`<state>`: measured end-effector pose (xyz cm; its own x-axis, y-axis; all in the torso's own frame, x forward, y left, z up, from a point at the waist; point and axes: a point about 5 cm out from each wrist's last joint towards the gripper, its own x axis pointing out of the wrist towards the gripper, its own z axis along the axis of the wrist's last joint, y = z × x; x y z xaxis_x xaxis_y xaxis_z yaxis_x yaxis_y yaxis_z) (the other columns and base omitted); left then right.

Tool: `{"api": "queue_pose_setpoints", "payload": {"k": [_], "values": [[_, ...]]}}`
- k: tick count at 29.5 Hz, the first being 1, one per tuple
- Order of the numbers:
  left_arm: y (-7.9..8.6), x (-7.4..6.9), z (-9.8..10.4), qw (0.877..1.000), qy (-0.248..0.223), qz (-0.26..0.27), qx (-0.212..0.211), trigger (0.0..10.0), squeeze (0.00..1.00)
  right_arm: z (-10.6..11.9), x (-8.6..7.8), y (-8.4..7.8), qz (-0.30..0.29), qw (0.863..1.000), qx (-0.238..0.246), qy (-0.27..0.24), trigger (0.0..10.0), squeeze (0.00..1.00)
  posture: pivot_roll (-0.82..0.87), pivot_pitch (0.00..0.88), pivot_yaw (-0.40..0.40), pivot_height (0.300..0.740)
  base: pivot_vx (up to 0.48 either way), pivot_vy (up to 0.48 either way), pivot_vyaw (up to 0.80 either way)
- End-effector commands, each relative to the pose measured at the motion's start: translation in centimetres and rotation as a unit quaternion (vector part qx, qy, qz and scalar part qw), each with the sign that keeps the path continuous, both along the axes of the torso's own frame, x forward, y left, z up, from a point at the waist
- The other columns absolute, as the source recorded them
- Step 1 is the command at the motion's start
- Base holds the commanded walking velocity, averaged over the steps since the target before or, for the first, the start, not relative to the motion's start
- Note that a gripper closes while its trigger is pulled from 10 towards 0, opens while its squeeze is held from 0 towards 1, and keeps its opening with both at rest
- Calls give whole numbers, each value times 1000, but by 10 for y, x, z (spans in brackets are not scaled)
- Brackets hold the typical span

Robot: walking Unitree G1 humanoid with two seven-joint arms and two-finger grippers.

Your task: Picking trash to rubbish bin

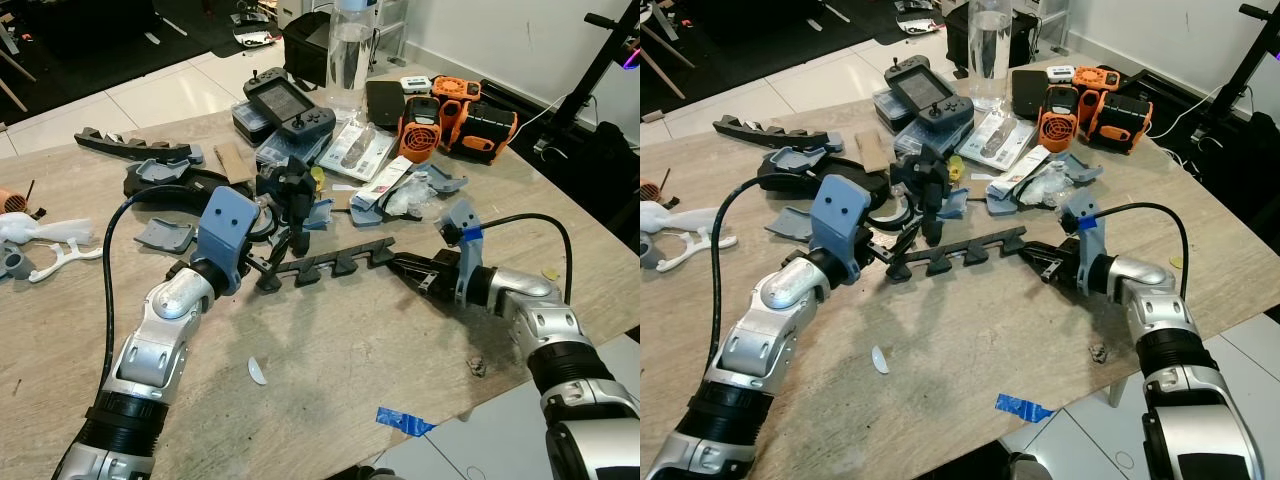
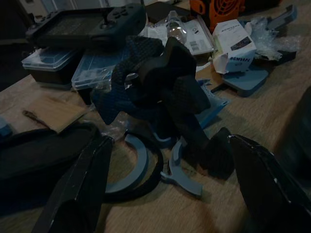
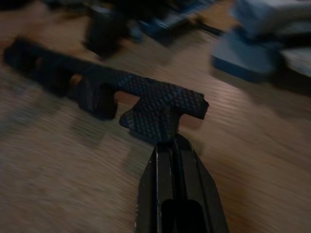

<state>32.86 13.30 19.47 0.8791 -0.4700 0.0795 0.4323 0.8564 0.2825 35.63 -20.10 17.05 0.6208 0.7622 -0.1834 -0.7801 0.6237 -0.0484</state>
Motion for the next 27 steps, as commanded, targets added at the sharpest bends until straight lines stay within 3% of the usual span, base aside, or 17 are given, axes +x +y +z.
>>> {"api": "queue_pose_setpoints", "payload": {"k": [1,5,9,12,16,18,22,25,27], "values": [[2,0,-3,1000,2,0,10,10000,0,-1,-4,7,24,1000,13,7,0,0,-1,215,67,740,0,0,0],[4,-1,-2,1000,1,3,9,10000,0,14,-23,40,97,993,63,-4,0,0,-1,221,67,740,0,0,0],[3,-1,-2,1000,0,3,9,10000,0,15,-29,50,104,992,64,-12,0,0,1,223,68,740,0,0,0],[4,-1,-1,1000,-4,10,7,10000,0,9,-38,57,74,996,48,-12,0,0,3,225,68,740,0,0,0],[6,0,-1,1000,-5,15,7,10000,0,2,-46,54,20,998,61,-4,0,0,0,231,72,740,0,0,0],[7,0,-2,1000,-5,19,8,10000,0,-2,-57,52,15,998,65,12,0,0,1,233,72,740,0,0,0],[7,0,-2,1000,-5,21,9,10000,0,-4,-63,50,12,998,65,20,0,0,0,234,69,740,0,0,0],[11,2,1,999,-14,46,1,10000,0,-9,-75,36,-38,997,57,31,0,0,-8,237,70,740,0,0,0],[16,4,3,997,-24,68,-9,10000,0,-3,-80,22,-120,989,82,-16,0,0,-11,239,70,740,0,0,0]]}}
